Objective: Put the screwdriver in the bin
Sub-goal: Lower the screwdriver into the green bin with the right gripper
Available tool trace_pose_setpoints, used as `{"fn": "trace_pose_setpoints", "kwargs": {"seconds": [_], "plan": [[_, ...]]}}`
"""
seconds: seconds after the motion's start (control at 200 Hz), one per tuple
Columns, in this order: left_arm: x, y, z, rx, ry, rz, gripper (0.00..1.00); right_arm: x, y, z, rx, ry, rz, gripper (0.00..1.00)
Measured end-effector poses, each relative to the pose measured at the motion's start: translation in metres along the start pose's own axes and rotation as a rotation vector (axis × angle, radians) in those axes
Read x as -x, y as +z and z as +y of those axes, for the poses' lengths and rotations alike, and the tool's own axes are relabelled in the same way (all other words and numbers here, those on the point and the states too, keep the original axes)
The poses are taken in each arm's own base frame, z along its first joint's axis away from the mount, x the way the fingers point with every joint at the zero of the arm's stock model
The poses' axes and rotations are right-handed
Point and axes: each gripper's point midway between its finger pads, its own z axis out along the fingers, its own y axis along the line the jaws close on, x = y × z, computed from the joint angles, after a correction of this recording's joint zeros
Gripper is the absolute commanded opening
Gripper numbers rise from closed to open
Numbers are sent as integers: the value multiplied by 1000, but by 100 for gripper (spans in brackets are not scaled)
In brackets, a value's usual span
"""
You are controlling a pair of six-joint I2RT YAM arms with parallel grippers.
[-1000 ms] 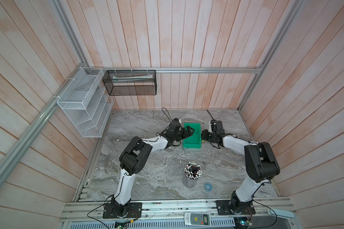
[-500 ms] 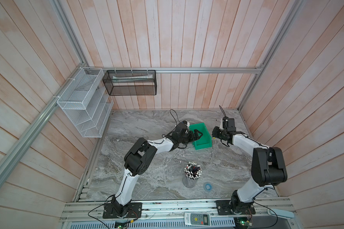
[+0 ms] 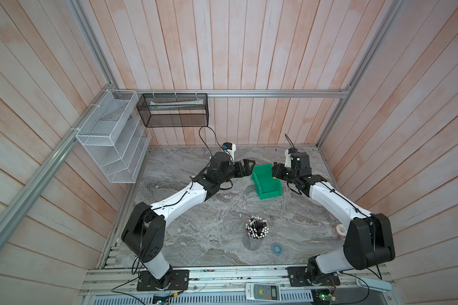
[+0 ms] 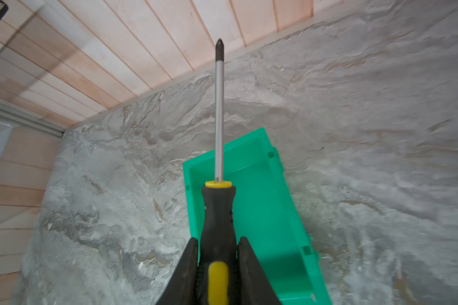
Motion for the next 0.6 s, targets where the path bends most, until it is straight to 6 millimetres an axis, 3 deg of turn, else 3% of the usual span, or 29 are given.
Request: {"fn": "trace_pose_setpoints", "kwargs": {"seconds": [0.165,0.315,0.6], "plan": [[-26,-22,9,31,54,23,100,-33,10,5,27,53,66,25],[-51,-25,26,70,55,70,100,-51,27,7,28,71,115,25],[-60,-24,16,53,77,80,100,-81,54,-9,-10,93,208,26]]}}
